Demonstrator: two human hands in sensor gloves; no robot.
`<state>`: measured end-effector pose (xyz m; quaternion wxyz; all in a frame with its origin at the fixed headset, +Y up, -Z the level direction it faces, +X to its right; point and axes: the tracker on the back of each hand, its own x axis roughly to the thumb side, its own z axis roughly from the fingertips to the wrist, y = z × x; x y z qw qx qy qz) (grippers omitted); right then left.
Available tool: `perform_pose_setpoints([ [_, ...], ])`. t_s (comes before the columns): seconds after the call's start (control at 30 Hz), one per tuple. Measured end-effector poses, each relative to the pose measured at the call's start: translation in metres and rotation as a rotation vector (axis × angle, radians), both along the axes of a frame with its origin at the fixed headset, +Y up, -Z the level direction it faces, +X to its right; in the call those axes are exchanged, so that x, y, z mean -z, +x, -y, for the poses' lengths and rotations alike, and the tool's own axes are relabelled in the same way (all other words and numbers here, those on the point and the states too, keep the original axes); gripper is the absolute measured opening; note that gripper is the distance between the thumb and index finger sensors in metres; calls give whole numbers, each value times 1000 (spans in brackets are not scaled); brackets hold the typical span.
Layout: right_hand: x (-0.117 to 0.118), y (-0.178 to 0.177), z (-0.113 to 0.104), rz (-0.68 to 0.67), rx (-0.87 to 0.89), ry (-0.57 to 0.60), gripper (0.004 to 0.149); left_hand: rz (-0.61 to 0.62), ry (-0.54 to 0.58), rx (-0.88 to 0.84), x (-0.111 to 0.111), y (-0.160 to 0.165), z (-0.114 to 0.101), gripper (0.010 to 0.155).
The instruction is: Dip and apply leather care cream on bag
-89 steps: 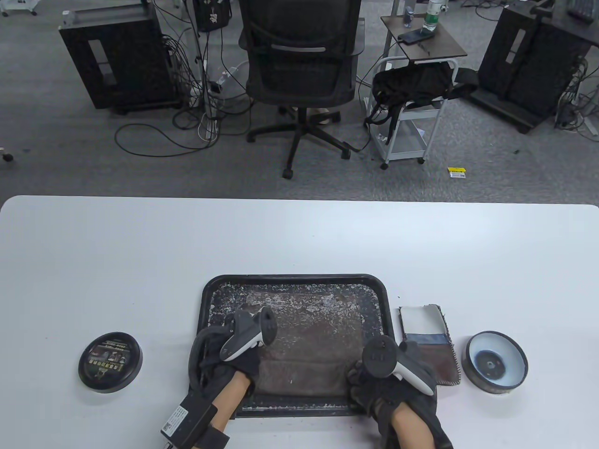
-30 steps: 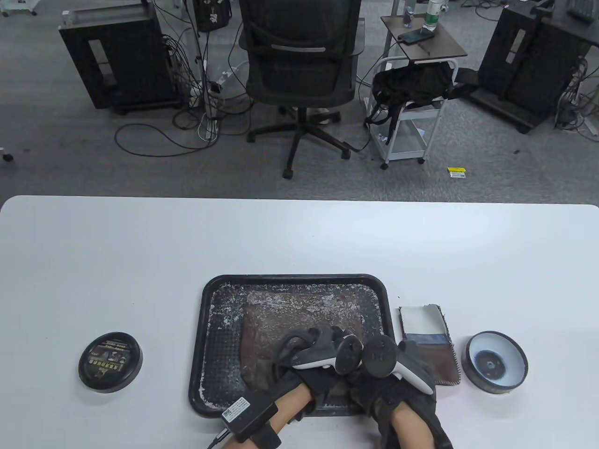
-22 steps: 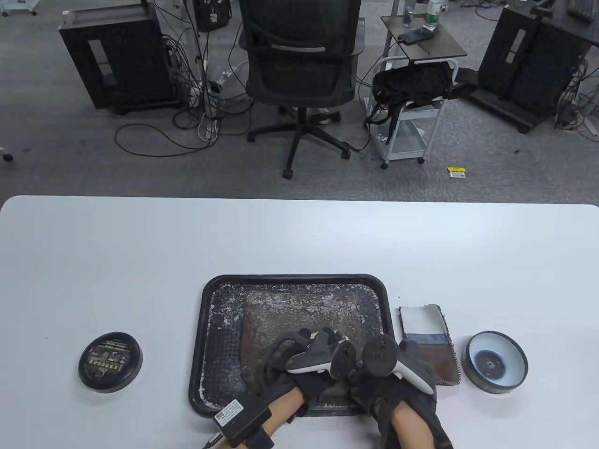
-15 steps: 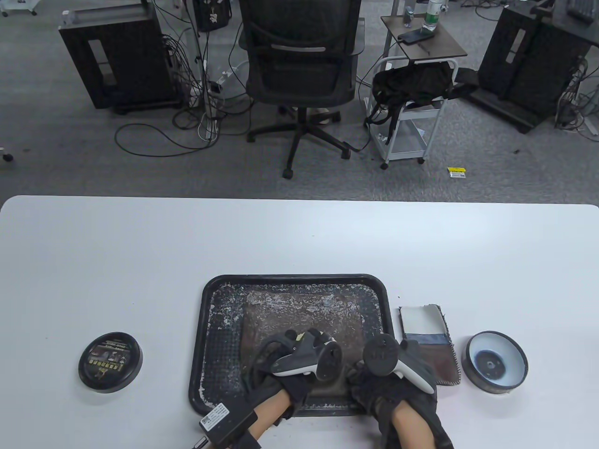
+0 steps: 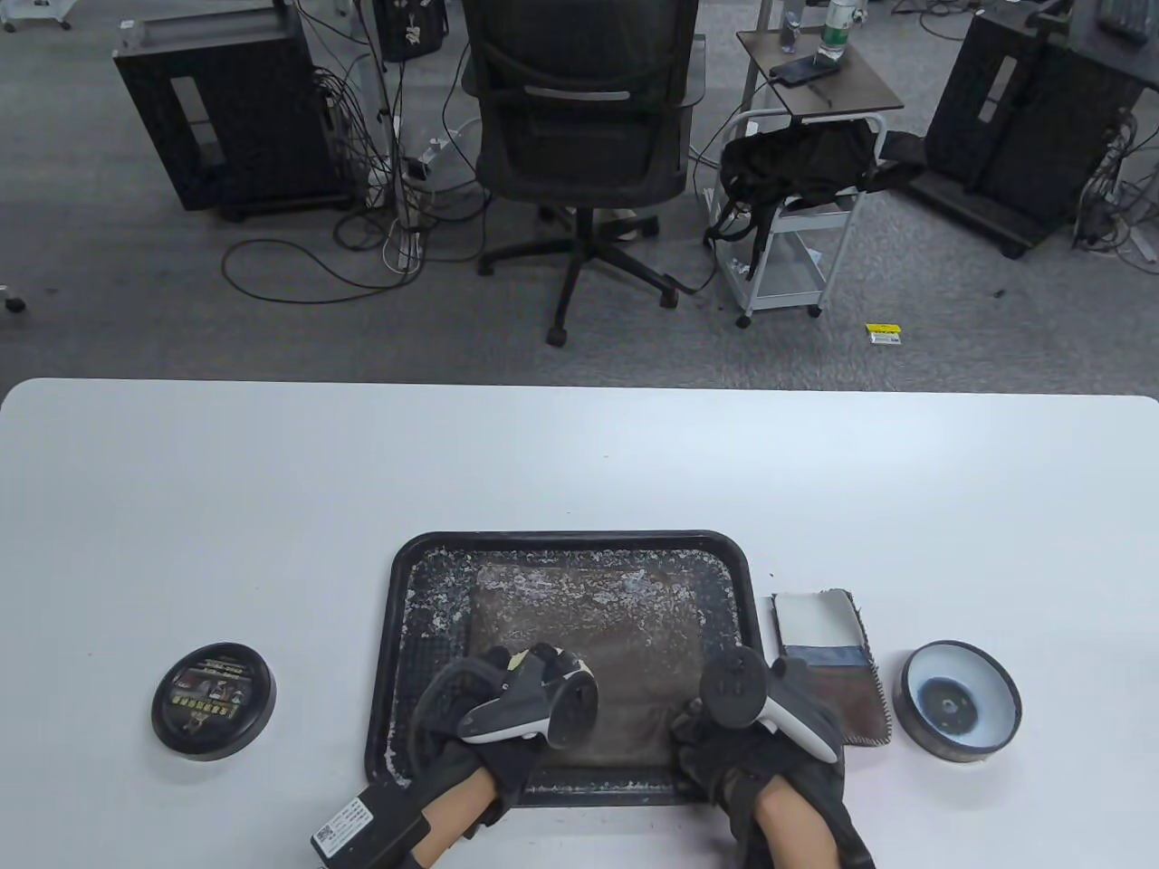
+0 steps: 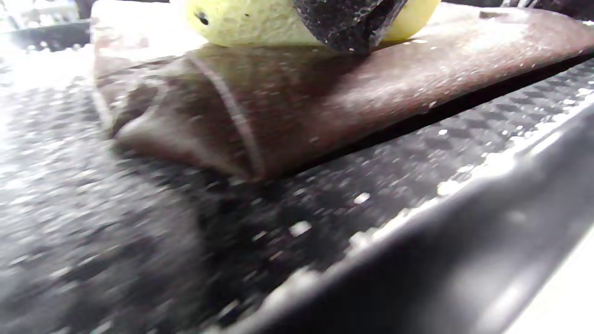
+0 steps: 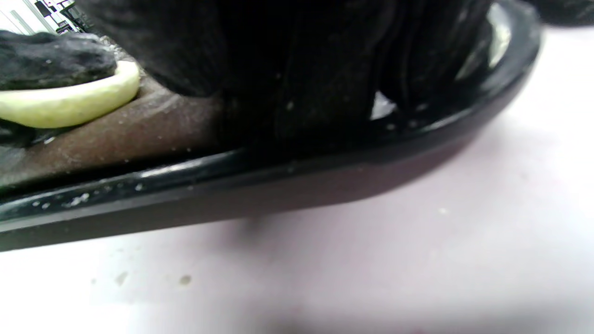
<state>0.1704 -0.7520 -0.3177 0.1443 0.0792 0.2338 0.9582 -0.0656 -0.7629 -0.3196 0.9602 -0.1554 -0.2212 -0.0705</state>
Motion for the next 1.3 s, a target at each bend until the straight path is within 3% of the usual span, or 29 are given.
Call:
perform_pose_setpoints([
  [0.4, 0, -2, 1, -4, -3, 0, 55, -61, -8, -21, -12, -56, 1, 66],
  [0.77, 2, 0, 1, 2, 36, -8, 66, -134, -84, -71, -11, -80, 0, 65],
  [1.2, 5, 2, 1, 5, 62, 5, 71, -61, -82, -127, -7, -70, 2, 64],
  [1.3, 6, 4, 2, 10, 80, 1, 70, 3, -92, -173, -9, -58, 1, 65],
])
